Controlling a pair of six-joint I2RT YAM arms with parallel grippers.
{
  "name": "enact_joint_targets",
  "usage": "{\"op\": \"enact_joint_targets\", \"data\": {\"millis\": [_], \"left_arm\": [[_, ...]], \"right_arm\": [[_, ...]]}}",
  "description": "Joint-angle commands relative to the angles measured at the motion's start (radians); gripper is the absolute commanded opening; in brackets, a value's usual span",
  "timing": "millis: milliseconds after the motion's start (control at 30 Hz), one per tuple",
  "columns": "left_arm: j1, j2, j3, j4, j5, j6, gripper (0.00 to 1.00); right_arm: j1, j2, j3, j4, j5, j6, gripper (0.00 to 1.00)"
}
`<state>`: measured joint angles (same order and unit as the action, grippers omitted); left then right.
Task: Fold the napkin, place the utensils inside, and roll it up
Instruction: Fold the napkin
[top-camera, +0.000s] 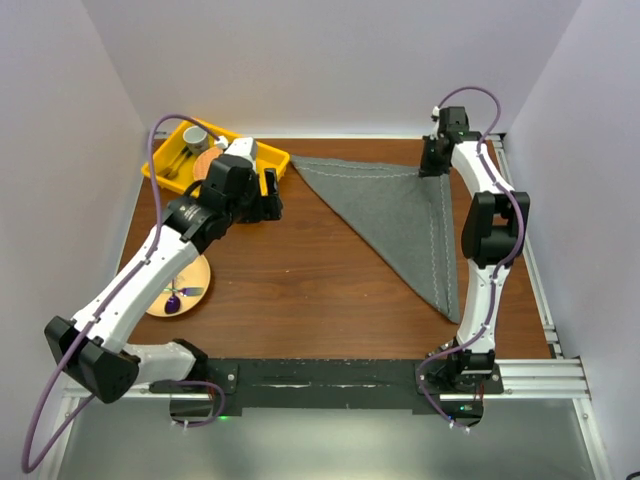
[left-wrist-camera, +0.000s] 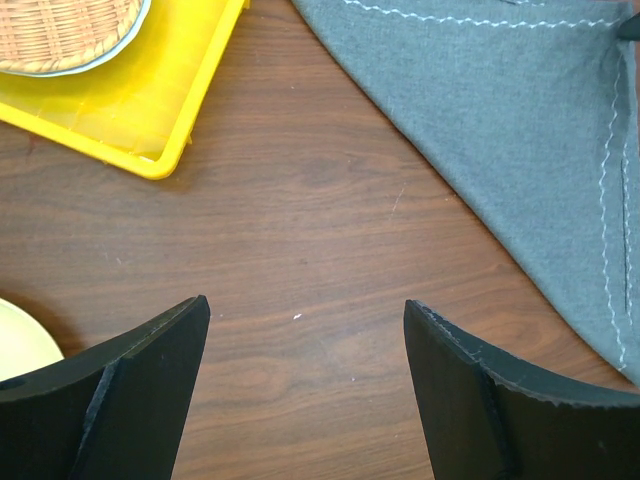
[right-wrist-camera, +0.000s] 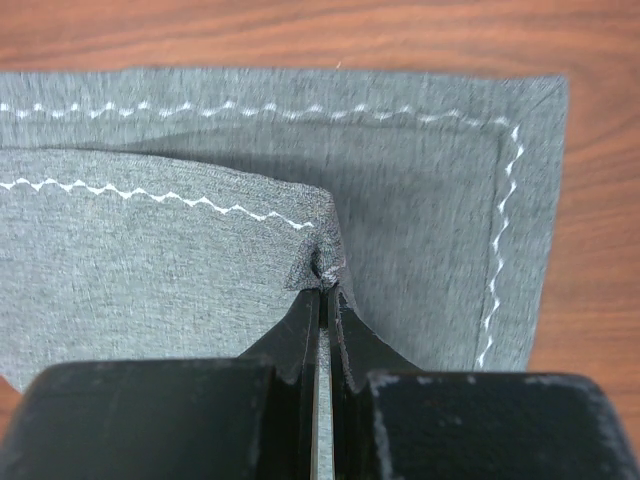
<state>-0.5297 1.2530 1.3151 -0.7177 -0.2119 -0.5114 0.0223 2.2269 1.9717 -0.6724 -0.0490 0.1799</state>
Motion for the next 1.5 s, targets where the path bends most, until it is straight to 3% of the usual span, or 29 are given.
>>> {"op": "enact_joint_targets", "data": {"millis": [0,400,1233,1433,1467], "left_arm": [[0.004,0.022,0.070,0.031,0.008,0.025,0.84],[0.005,0.071,0.118,0.023,0.000,0.028,0.84],[0.010,0.132,0.157,0.027,0.005,0.025,0.83],[0.011,0.134,0.151,0.029,0.006,0.030,0.84],[0.013,0.134,0.150,0.029,0.008,0.030,0.84]], "right_arm": [[-0.019,0.023,0.065,0.048,-0.037,0.015,0.00],[-0.096,0.060,0.141,0.048,-0.060,0.026,0.00],[-0.122,0.135,0.200,0.057,-0.061,0.023,0.01],[-0.122,0.160,0.220,0.036,-0.031,0.032,0.15],[-0.122,0.165,0.230,0.019,-0.005,0.032,0.26]]}}
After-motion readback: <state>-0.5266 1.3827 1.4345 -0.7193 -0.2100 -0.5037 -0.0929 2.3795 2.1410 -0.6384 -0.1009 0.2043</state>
